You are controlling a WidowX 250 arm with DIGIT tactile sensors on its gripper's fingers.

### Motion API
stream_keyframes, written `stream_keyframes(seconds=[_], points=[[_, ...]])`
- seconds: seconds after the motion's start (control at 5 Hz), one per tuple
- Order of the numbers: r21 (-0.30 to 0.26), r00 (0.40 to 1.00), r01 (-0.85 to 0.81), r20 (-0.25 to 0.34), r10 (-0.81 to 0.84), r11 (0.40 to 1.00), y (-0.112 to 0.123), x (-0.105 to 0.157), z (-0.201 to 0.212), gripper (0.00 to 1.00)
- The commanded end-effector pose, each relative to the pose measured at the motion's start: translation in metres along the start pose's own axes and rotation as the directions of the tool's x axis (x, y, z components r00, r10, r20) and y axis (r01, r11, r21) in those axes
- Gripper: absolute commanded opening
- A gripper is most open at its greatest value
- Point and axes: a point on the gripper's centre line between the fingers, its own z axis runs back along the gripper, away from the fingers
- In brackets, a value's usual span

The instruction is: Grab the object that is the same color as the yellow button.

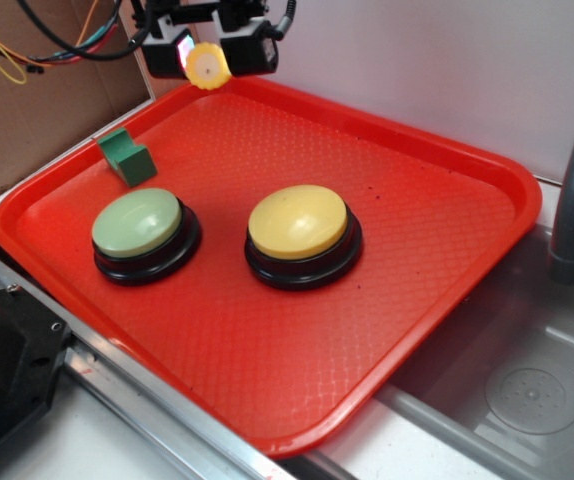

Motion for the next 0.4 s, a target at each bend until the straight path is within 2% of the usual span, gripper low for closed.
stream_keyframes(seconds=[0.0,0.2], points=[[-0.008,0.967,0.239,0.097,-0.237,0.971,0.0147,-0.0172,0.0221,0.0],[-0.01,0.975,0.199,0.107,-0.196,0.98,0.0184,-0.0108,0.023,0.0]])
